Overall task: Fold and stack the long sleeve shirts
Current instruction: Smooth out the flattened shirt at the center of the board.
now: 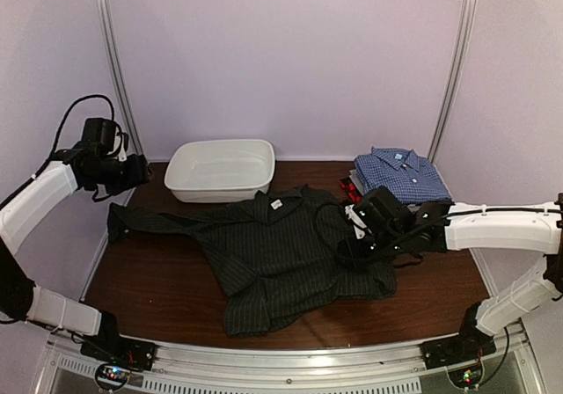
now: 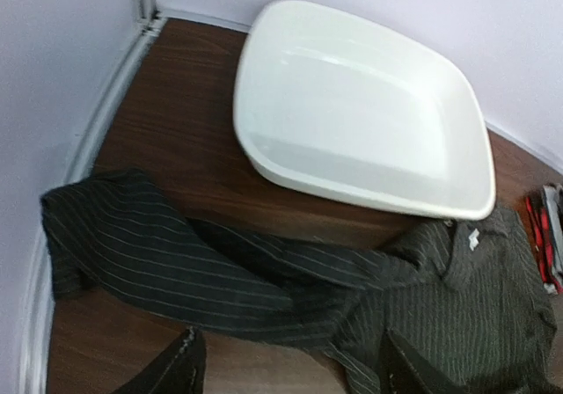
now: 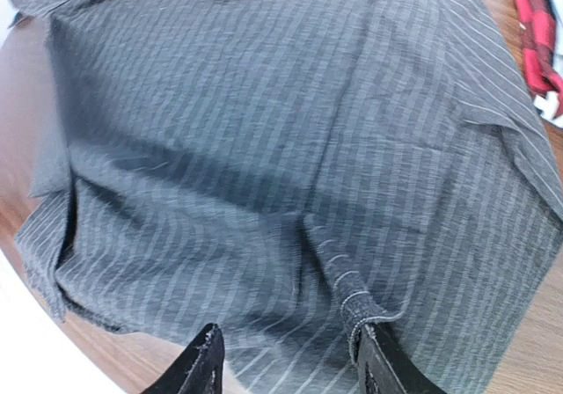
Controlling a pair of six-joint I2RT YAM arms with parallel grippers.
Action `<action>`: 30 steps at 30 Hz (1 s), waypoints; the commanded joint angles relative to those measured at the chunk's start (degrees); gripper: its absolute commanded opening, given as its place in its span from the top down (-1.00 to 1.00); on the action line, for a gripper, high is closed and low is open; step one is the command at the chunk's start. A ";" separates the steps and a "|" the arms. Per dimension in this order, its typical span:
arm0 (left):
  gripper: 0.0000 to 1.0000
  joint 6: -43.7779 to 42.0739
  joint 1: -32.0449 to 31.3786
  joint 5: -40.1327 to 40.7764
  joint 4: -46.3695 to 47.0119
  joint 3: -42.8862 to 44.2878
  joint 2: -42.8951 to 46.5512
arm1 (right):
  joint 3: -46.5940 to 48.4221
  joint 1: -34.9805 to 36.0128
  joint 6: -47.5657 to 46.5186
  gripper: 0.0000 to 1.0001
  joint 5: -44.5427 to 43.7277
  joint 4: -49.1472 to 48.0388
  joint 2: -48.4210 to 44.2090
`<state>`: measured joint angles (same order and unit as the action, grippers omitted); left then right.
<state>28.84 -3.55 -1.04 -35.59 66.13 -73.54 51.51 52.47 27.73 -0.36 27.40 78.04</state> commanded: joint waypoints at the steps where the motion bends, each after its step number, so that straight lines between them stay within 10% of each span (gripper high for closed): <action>1: -0.36 9.39 -14.56 4.43 0.26 -6.22 4.85 | 1.89 3.06 1.66 -0.05 -1.45 -2.60 1.09; 15: -0.08 38.64 -68.15 19.14 0.09 -6.17 -11.16 | 0.70 6.09 2.21 -0.09 -6.55 -1.84 1.94; 30: 0.22 41.60 -79.51 19.70 -5.21 4.39 -31.75 | -5.83 5.89 4.22 -0.13 -8.88 -6.35 -5.17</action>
<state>68.49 -82.15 16.12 -37.89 69.06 -103.98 47.66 58.57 30.44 -6.79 23.22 76.49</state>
